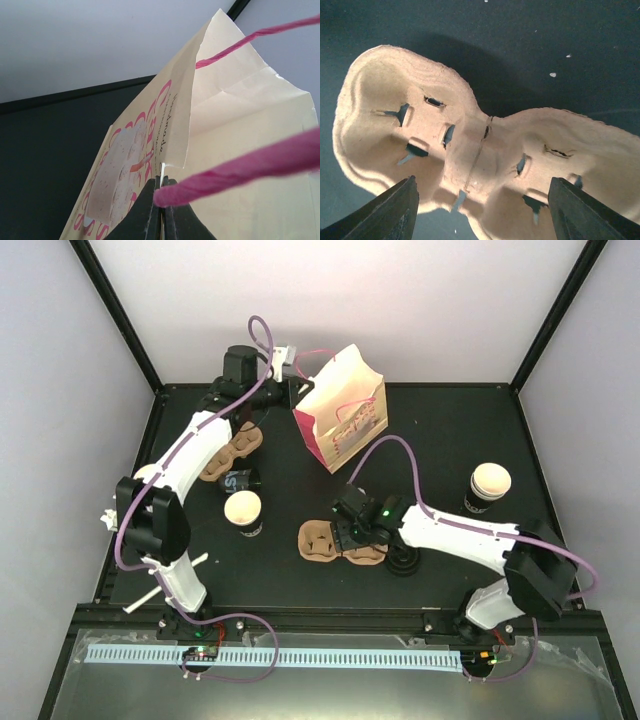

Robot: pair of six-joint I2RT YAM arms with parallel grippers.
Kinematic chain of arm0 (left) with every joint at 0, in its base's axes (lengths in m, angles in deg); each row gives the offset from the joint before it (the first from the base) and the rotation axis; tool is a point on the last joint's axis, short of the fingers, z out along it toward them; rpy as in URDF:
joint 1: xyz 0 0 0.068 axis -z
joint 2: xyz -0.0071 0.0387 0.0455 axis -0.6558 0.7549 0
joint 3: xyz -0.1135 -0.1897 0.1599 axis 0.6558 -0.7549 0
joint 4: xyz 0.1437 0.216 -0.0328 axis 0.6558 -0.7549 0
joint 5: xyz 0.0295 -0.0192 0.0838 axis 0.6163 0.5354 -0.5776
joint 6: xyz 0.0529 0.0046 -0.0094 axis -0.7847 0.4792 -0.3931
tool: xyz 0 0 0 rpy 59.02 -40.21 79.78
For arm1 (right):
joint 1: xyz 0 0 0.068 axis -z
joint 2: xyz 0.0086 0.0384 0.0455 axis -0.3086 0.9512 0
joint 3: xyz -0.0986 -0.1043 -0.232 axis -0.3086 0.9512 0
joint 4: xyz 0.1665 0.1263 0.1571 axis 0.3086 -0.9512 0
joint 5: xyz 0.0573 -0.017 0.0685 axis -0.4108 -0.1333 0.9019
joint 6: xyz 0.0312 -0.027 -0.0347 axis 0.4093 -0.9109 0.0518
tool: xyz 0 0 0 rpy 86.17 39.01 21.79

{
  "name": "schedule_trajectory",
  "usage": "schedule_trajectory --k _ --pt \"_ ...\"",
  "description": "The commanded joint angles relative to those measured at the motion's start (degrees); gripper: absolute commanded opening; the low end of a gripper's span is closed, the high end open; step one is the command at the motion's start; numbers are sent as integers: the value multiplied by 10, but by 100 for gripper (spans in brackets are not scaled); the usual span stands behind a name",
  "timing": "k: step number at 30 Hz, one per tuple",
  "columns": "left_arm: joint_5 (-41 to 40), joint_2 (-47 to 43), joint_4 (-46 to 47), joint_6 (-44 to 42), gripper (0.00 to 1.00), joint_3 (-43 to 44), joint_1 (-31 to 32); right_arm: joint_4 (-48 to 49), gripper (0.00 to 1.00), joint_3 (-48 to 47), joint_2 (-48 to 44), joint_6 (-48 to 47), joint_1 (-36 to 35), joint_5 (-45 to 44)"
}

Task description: Pack the takeout coffee

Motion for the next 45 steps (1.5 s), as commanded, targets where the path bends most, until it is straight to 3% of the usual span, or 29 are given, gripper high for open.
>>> schedule_trajectory --k 1,7,19,22,26,28,37,45 --pt "-11 -31 14 -13 2 2 9 36 72 -4 32 73 -18 -43" --pt "-26 -34 20 -19 2 -1 18 54 68 2 69 118 -27 -64" --pt "-42 -40 11 -37 2 -4 21 70 61 -1 116 121 -29 -63" --pt "-49 -44 6 -43 2 -4 21 70 57 -1 121 119 -30 -61" --pt "-56 -47 0 -49 2 -5 22 69 43 -2 112 116 -30 -62" --pt "-57 -48 -4 -51 2 -5 22 68 39 -3 94 110 -29 -62" --pt "-120 -62 -35 -101 2 -1 41 21 39 -14 -99 40 -28 -131" --pt "-208 -70 -81 -171 2 0 82 -34 36 -108 -268 -67 -6 -180"
